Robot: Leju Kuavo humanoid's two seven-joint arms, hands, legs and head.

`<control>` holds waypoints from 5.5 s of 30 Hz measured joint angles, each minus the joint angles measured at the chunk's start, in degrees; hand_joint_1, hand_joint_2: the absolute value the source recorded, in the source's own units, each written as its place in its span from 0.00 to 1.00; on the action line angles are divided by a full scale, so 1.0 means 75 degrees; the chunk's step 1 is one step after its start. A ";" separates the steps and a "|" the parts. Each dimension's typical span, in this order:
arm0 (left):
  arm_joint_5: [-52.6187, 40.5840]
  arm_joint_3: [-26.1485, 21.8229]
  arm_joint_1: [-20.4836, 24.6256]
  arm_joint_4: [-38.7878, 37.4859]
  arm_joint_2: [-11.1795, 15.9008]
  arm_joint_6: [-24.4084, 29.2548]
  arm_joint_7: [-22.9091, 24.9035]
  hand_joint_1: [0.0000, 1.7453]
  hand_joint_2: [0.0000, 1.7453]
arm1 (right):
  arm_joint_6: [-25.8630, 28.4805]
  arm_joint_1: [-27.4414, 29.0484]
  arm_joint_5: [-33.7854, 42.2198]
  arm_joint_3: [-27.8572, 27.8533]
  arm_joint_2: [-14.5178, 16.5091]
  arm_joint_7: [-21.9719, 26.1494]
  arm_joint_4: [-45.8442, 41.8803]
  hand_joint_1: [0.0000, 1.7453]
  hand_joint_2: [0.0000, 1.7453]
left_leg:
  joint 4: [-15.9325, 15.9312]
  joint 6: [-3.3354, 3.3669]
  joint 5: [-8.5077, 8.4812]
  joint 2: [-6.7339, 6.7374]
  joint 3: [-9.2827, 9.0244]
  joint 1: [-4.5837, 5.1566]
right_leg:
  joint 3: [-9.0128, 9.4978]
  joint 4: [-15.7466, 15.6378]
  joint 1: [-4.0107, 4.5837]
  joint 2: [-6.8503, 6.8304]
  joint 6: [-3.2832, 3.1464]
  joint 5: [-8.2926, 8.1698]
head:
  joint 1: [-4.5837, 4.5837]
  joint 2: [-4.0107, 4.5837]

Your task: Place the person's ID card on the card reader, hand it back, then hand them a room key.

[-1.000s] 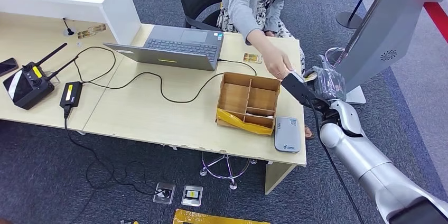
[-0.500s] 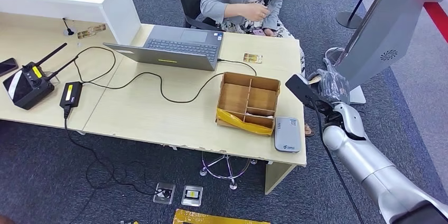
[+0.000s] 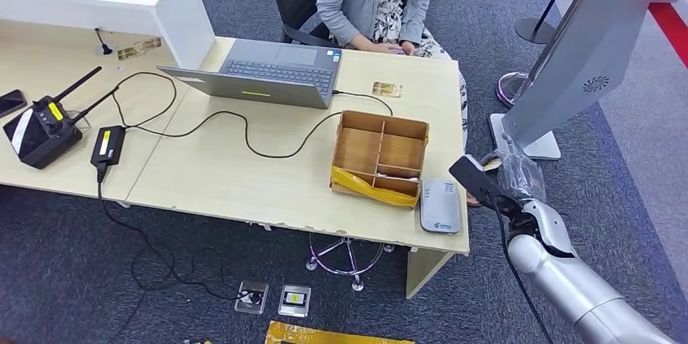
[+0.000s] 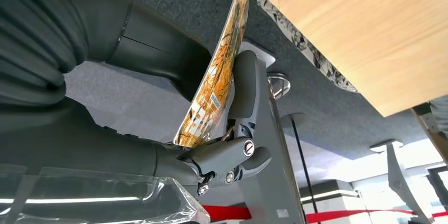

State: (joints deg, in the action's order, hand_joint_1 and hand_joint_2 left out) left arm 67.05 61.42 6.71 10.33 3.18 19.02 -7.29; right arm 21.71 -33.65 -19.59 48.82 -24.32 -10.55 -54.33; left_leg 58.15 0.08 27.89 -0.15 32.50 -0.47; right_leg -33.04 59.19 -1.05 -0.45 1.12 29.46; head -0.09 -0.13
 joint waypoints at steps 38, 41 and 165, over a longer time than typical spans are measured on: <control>0.0094 0.0003 0.0005 0.0066 -0.0241 0.0741 0.0313 0.00 0.00 | -0.0186 -0.0088 0.0662 0.0917 0.0453 0.0445 -0.0111 1.00 1.00 | 0.0000 -0.0001 0.0000 0.0000 0.0002 -0.0001 | -0.0001 0.0001 0.0001 -0.0001 -0.0002 0.0001 | 0.0001 0.0000; 0.0112 0.0003 0.0005 0.0068 -0.0262 0.0755 0.0314 0.00 0.00 | -0.0193 -0.0162 0.1004 0.0945 0.0519 0.0786 0.0279 1.00 1.00 | -0.0001 -0.0001 0.0000 -0.0001 0.0004 -0.0001 | 0.0001 0.0001 0.0002 -0.0005 -0.0002 0.0002 | 0.0002 0.0000; 0.0240 0.0536 -0.0006 0.0057 -0.0003 -0.0320 -0.0178 0.00 0.00 | -0.0584 -0.2471 -0.2219 0.0771 0.2781 -0.0004 0.1797 0.00 0.00 | 0.0000 -0.0008 -0.0005 0.0006 -0.0003 -0.0013 | 0.0000 0.0005 0.0013 0.0008 -0.0008 0.0004 | 0.0003 0.0000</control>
State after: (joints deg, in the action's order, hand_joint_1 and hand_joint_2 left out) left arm 68.84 65.44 6.67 10.76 3.16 16.62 -8.63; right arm 17.34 -52.18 -36.23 54.60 -3.46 -10.58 -40.85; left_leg 58.15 0.02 27.85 -0.11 32.47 -0.57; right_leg -33.04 59.22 -0.95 -0.39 1.05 29.49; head -0.07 -0.13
